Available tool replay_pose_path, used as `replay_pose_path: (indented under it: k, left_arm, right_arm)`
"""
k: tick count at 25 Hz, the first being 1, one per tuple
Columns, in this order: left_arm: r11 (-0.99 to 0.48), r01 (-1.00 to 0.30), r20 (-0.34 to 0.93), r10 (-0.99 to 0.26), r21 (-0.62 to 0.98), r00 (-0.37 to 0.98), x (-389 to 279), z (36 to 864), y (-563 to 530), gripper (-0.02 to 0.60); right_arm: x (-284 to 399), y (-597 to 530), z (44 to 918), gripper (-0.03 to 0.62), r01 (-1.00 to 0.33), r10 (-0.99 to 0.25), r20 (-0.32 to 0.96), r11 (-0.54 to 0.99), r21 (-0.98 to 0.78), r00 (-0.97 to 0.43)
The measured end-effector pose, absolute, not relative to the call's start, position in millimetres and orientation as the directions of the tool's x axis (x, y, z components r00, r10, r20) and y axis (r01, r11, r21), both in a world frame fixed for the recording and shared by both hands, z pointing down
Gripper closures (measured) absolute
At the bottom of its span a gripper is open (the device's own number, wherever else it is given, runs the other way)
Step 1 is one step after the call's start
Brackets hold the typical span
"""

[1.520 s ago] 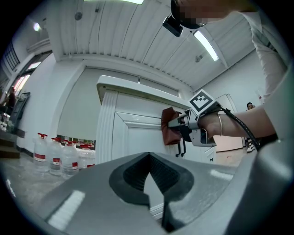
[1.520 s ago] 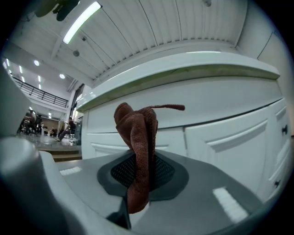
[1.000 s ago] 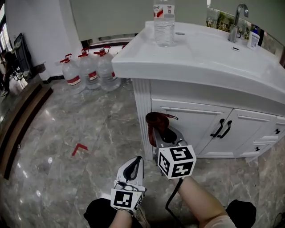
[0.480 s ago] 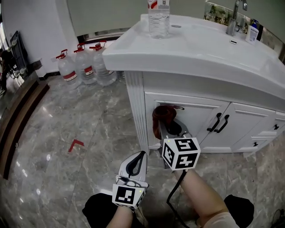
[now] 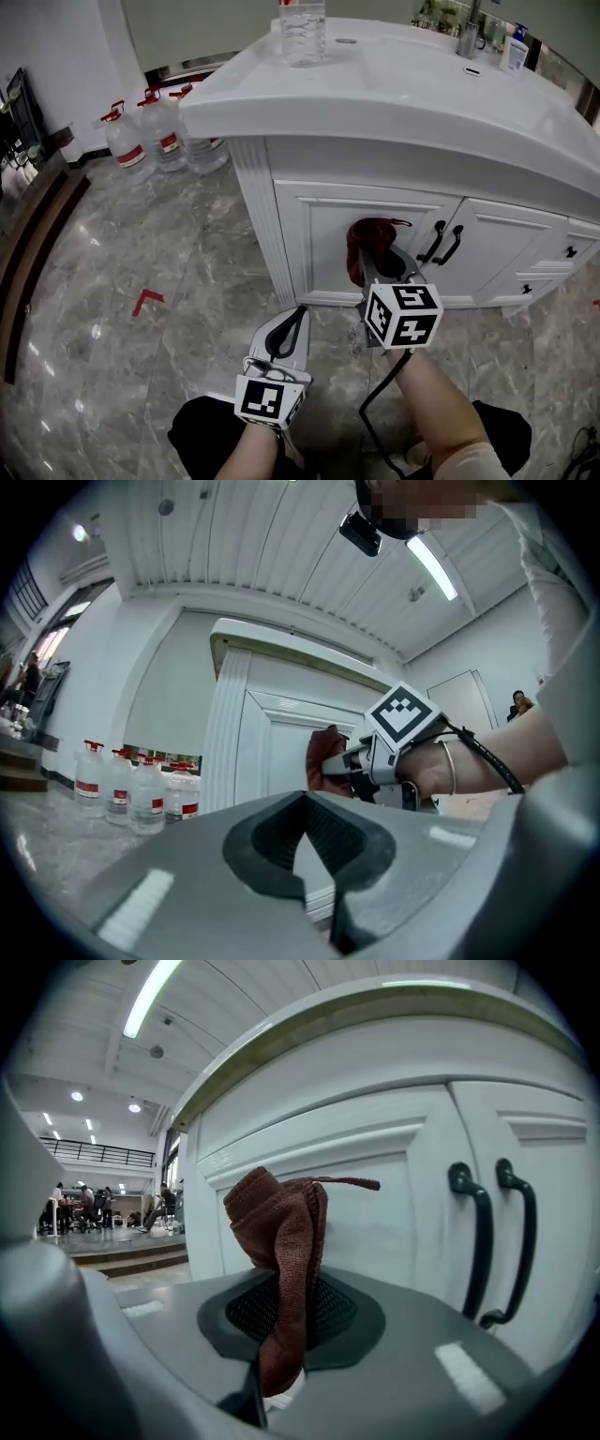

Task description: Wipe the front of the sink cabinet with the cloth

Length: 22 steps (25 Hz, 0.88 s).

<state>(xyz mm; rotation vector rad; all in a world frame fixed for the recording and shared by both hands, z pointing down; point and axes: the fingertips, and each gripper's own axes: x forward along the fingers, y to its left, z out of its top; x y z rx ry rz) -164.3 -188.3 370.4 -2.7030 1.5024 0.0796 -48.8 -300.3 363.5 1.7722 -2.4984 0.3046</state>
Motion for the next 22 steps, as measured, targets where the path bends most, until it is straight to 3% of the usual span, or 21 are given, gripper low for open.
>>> replay_pose_path:
  k: [13, 17, 22]
  left_arm:
    - [-0.594, -0.803, -0.063, -0.800, -0.057, 0.596, -119.8, 378.4, -183.7, 0.581]
    - [-0.573, -0.818, -0.066, -0.816, -0.040, 0.575, -137.6, 379.6, -184.3, 0.581]
    - [-0.485, -0.874, -0.032, -0.874, -0.023, 0.486, -186.1, 387.9, -191.3, 0.581]
  right_arm:
    - [30.8, -285.6, 380.6, 0.513, -0.979, -0.970, 0.177, 0.141, -0.147, -0.167]
    - [6.9, -283.5, 380.8, 0.513, -0.965, -0.962, 0.149, 0.203, -0.165, -0.227]
    - [-78.2, -283.7, 403.8, 0.513, -0.923, -0.911, 0.170, 0.354, -0.151, -0.377]
